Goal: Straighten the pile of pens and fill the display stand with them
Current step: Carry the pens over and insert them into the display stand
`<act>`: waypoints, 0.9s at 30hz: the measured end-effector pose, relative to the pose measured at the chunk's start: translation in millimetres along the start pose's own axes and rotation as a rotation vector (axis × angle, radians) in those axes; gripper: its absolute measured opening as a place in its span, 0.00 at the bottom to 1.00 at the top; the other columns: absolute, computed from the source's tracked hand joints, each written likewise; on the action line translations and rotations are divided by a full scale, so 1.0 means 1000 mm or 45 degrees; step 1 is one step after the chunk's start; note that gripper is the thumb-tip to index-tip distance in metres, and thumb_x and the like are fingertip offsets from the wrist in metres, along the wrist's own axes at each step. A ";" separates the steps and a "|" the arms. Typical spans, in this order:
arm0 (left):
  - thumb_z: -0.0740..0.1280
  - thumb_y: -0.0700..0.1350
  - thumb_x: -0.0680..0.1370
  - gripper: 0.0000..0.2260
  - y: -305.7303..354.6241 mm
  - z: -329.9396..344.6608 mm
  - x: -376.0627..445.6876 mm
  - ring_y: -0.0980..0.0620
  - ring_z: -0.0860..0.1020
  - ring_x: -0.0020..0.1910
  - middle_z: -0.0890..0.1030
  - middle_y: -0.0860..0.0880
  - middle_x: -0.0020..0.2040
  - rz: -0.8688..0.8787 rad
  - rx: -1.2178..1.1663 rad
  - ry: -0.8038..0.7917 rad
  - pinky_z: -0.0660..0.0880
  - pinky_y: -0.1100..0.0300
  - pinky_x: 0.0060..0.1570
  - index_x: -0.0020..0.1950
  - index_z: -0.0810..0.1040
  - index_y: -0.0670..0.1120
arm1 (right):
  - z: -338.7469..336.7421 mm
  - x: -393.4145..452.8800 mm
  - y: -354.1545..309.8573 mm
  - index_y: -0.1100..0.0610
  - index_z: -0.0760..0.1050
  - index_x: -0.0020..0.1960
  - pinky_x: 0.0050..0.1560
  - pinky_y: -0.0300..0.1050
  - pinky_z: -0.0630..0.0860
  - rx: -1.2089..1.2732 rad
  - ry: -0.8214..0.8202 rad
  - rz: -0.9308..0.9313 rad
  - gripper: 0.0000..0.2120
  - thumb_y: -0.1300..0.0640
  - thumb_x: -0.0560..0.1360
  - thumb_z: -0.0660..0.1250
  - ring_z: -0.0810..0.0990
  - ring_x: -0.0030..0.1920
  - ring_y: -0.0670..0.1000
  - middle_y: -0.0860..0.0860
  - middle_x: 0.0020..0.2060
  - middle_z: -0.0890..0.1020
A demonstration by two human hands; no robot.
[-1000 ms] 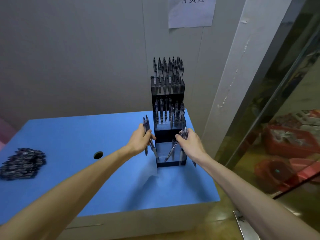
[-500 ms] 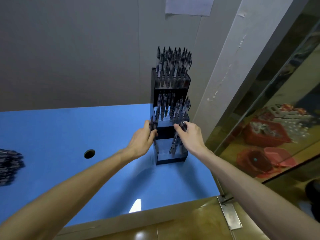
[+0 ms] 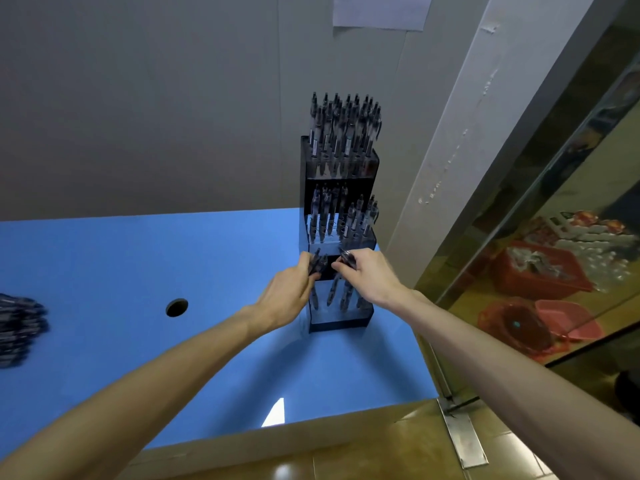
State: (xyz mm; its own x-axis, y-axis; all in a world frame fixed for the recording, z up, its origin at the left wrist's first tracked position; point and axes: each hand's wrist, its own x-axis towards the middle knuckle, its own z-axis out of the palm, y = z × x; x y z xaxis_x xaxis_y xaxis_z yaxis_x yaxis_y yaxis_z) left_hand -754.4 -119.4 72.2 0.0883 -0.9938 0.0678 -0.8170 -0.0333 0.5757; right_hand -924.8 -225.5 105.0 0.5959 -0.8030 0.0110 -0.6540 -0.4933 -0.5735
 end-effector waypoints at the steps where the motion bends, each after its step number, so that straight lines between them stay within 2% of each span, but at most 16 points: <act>1: 0.56 0.47 0.86 0.04 0.001 0.001 -0.001 0.44 0.74 0.32 0.76 0.46 0.36 0.001 0.029 -0.006 0.67 0.50 0.31 0.58 0.61 0.48 | -0.003 0.002 -0.001 0.59 0.70 0.35 0.32 0.48 0.65 -0.009 -0.024 -0.018 0.21 0.48 0.81 0.67 0.69 0.29 0.53 0.55 0.28 0.74; 3: 0.55 0.47 0.87 0.04 0.002 0.004 -0.001 0.47 0.72 0.30 0.74 0.48 0.34 -0.013 0.052 -0.011 0.63 0.53 0.29 0.58 0.62 0.48 | -0.006 0.006 -0.001 0.55 0.67 0.33 0.32 0.48 0.63 -0.033 -0.096 -0.038 0.21 0.49 0.81 0.68 0.68 0.29 0.52 0.52 0.27 0.71; 5: 0.55 0.47 0.87 0.04 0.002 0.008 0.000 0.46 0.72 0.30 0.74 0.47 0.34 -0.037 0.038 -0.024 0.64 0.54 0.29 0.58 0.61 0.49 | -0.004 0.010 0.002 0.55 0.70 0.33 0.31 0.47 0.65 -0.047 -0.189 -0.045 0.20 0.49 0.81 0.68 0.69 0.28 0.52 0.52 0.27 0.73; 9: 0.55 0.47 0.86 0.03 0.001 0.013 0.003 0.42 0.77 0.35 0.77 0.45 0.37 -0.096 -0.010 -0.031 0.73 0.45 0.35 0.57 0.61 0.51 | -0.003 0.014 0.008 0.59 0.76 0.38 0.33 0.48 0.70 -0.005 -0.296 -0.043 0.17 0.49 0.80 0.69 0.74 0.29 0.52 0.57 0.32 0.81; 12: 0.56 0.48 0.86 0.03 -0.002 0.018 0.002 0.41 0.78 0.37 0.80 0.44 0.40 -0.099 0.003 -0.064 0.76 0.40 0.40 0.58 0.62 0.52 | -0.007 0.020 0.004 0.57 0.74 0.36 0.33 0.47 0.70 -0.022 -0.368 -0.070 0.17 0.49 0.80 0.69 0.74 0.29 0.51 0.54 0.30 0.79; 14: 0.56 0.47 0.85 0.04 -0.003 0.023 0.001 0.43 0.79 0.39 0.81 0.47 0.42 -0.091 -0.026 -0.067 0.78 0.41 0.42 0.59 0.63 0.51 | -0.009 0.024 0.002 0.55 0.72 0.36 0.32 0.46 0.69 -0.084 -0.429 -0.087 0.17 0.50 0.80 0.69 0.73 0.29 0.50 0.51 0.29 0.77; 17: 0.57 0.43 0.85 0.04 -0.002 0.027 0.003 0.48 0.76 0.38 0.77 0.54 0.41 -0.086 -0.099 -0.059 0.77 0.46 0.42 0.59 0.66 0.49 | -0.005 0.025 0.005 0.55 0.73 0.36 0.35 0.46 0.70 -0.171 -0.553 -0.081 0.15 0.51 0.78 0.70 0.75 0.31 0.52 0.52 0.31 0.78; 20: 0.56 0.44 0.85 0.02 -0.002 0.031 0.009 0.48 0.74 0.38 0.76 0.51 0.42 -0.111 -0.144 -0.046 0.73 0.49 0.40 0.55 0.66 0.51 | -0.002 0.026 0.007 0.54 0.71 0.34 0.34 0.46 0.68 -0.193 -0.553 -0.085 0.16 0.50 0.78 0.69 0.73 0.31 0.52 0.51 0.30 0.76; 24: 0.55 0.44 0.86 0.04 -0.002 0.037 0.013 0.52 0.69 0.36 0.73 0.52 0.43 -0.152 -0.175 -0.029 0.67 0.54 0.37 0.53 0.63 0.53 | -0.002 0.027 0.007 0.54 0.71 0.36 0.34 0.46 0.69 -0.173 -0.552 -0.096 0.16 0.50 0.78 0.70 0.72 0.30 0.51 0.50 0.30 0.75; 27: 0.54 0.44 0.85 0.04 -0.003 0.038 0.009 0.49 0.70 0.37 0.74 0.50 0.44 -0.151 -0.140 -0.044 0.70 0.50 0.37 0.55 0.61 0.53 | -0.002 0.026 0.009 0.54 0.71 0.36 0.34 0.47 0.69 -0.138 -0.554 -0.095 0.16 0.50 0.78 0.70 0.72 0.30 0.51 0.51 0.30 0.75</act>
State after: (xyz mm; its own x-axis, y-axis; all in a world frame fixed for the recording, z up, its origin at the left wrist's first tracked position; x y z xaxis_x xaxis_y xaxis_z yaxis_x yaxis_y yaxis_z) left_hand -772.6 -132.5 40.4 0.1595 -0.9867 -0.0328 -0.7346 -0.1408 0.6637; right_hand -916.0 -251.3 101.3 0.7684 -0.5601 -0.3095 -0.6332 -0.5953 -0.4946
